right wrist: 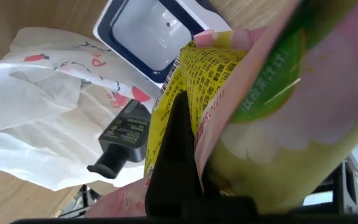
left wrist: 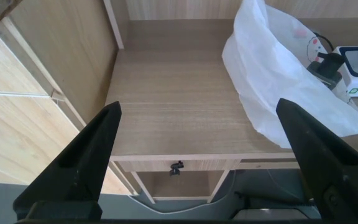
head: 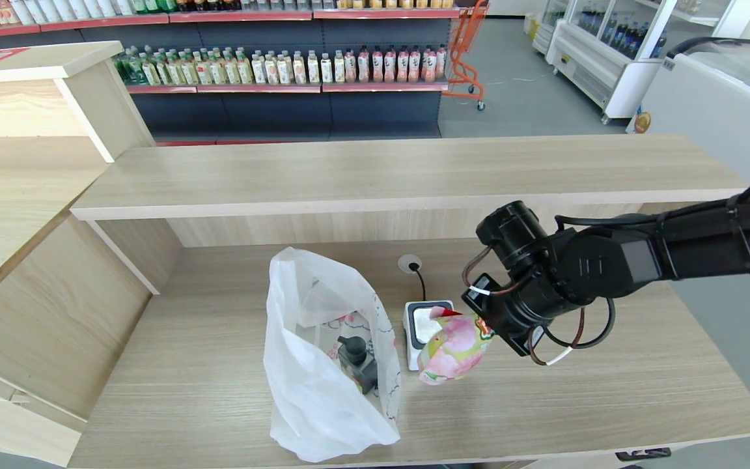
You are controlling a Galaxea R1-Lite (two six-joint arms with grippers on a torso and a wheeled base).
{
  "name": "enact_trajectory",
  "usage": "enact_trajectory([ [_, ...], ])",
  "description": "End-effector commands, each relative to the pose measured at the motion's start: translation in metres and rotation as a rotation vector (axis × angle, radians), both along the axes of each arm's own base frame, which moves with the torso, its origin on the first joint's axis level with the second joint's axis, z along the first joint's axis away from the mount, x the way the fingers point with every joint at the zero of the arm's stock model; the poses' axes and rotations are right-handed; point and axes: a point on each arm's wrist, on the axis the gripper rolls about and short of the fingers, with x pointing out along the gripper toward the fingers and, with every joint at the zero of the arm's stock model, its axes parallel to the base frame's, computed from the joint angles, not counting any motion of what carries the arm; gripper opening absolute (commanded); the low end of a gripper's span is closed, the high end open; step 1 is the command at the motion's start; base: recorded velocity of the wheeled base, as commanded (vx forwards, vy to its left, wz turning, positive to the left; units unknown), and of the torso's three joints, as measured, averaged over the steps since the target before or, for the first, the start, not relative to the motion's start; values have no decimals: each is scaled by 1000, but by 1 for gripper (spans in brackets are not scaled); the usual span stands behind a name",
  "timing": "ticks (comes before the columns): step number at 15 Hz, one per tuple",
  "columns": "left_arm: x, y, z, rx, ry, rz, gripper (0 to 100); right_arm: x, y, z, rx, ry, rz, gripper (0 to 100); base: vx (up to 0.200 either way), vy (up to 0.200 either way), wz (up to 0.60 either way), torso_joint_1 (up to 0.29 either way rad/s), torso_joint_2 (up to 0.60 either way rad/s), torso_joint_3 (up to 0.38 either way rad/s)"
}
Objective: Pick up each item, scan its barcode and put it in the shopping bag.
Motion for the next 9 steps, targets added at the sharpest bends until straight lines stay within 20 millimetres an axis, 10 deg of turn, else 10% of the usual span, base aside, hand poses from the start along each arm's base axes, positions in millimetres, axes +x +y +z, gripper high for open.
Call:
enact_trajectory([
  [1,0,0,0,0,0,0,100,4,3,-7,4,4,6,0,0,0,0,0,0,0],
  [9,0,0,0,0,0,1,100,12,16,-19,4,10,17,0,0,0,0,0,0,0],
])
